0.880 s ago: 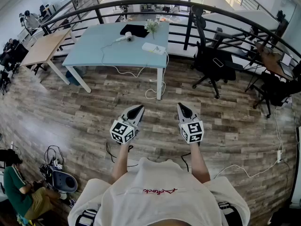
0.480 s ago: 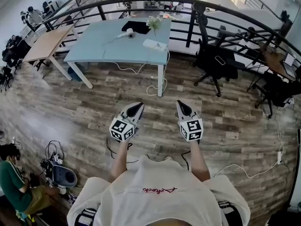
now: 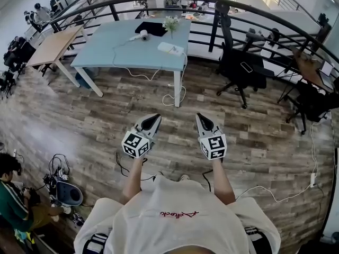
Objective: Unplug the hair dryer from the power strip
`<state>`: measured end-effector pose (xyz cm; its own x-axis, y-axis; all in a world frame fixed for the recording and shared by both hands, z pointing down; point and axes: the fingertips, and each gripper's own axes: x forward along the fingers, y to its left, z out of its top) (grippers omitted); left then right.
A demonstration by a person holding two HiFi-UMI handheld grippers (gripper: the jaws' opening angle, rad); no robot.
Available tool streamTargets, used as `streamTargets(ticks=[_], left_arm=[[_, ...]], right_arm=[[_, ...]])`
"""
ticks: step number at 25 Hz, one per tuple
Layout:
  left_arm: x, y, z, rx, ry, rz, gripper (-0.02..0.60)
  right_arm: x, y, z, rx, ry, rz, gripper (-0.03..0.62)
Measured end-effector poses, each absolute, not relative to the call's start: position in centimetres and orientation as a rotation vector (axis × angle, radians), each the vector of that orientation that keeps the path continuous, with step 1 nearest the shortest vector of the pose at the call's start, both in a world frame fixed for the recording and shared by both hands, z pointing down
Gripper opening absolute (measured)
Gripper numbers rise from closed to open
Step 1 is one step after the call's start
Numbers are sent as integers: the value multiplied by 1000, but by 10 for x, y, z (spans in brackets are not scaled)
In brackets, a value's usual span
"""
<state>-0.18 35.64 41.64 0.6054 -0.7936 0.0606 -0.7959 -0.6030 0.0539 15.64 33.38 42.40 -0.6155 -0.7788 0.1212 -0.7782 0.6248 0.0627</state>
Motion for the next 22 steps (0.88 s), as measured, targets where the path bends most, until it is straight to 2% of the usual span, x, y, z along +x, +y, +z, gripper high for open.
streamTargets(ticks=[9, 22], left_arm=[[24, 353, 420, 2733, -1404, 65, 14], [20, 320, 424, 2717, -1425, 31, 14]], right_arm=[[187, 321, 423, 1308, -2735, -21, 17], [177, 292, 429, 1275, -2744, -12, 17]])
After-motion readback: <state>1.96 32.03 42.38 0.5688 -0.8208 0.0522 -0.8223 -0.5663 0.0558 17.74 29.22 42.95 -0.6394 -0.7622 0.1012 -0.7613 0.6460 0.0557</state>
